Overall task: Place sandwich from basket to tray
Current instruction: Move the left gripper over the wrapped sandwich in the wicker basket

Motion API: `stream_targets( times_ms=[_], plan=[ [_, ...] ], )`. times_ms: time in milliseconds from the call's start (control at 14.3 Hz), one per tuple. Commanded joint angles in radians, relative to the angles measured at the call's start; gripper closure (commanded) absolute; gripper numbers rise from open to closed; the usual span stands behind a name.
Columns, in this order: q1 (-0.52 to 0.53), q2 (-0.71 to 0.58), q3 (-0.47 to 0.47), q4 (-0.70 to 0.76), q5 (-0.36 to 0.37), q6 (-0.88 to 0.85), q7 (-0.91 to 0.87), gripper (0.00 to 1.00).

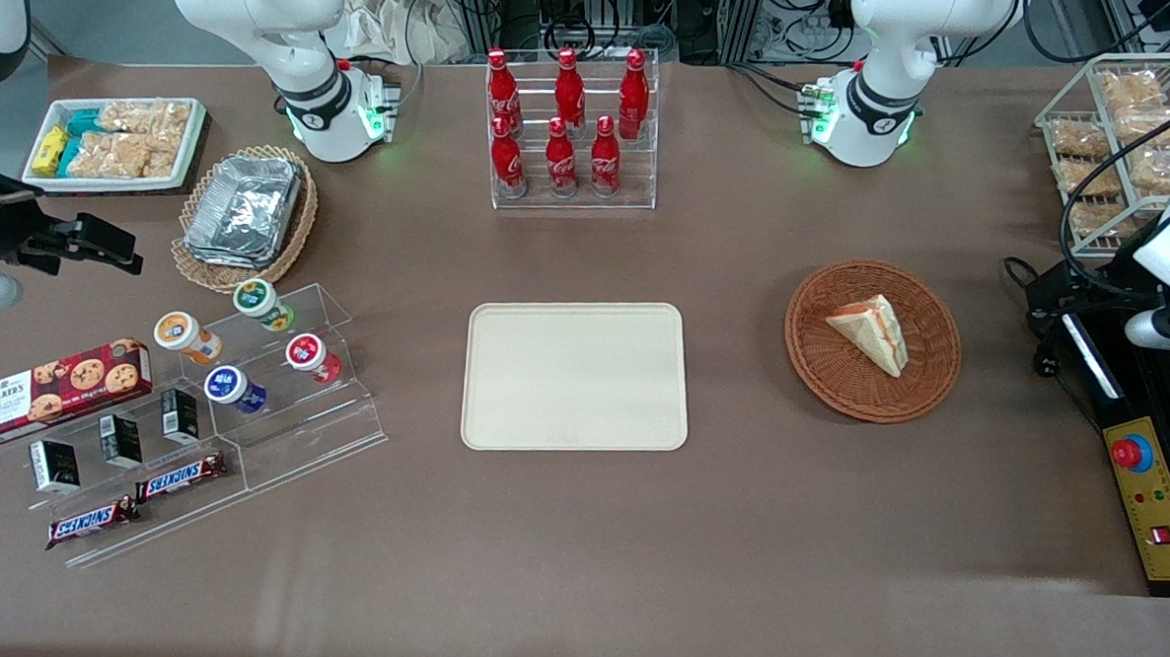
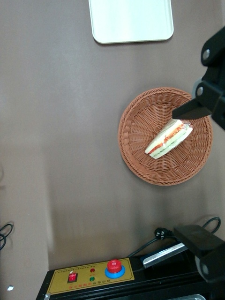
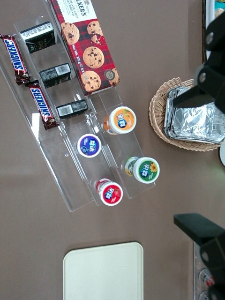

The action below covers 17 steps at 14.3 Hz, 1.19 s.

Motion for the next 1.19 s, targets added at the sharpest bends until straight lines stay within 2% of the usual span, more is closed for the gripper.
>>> stream_targets(
  times_ms=[0,140,420,630,770,910,1120],
  plan=[
    [0.002,0.002,-0.002,0.014,-0.01,-0.053,-0.024,0.0],
    [0.0,0.003,-0.005,0.019,-0.011,-0.054,-0.036,0.0],
    [-0.005,-0.01,-0.042,-0.031,-0.022,-0.111,-0.229,0.0],
    [-0.005,-0.078,-0.047,-0.177,-0.023,-0.084,-0.413,0.0],
    [-0.005,-0.159,-0.065,-0.338,-0.023,0.025,-0.484,0.0],
    [0.0,-0.237,-0.064,-0.514,-0.048,0.169,-0.643,0.0],
    [-0.002,-0.254,-0.085,-0.642,-0.046,0.292,-0.717,0.0]
  ],
)
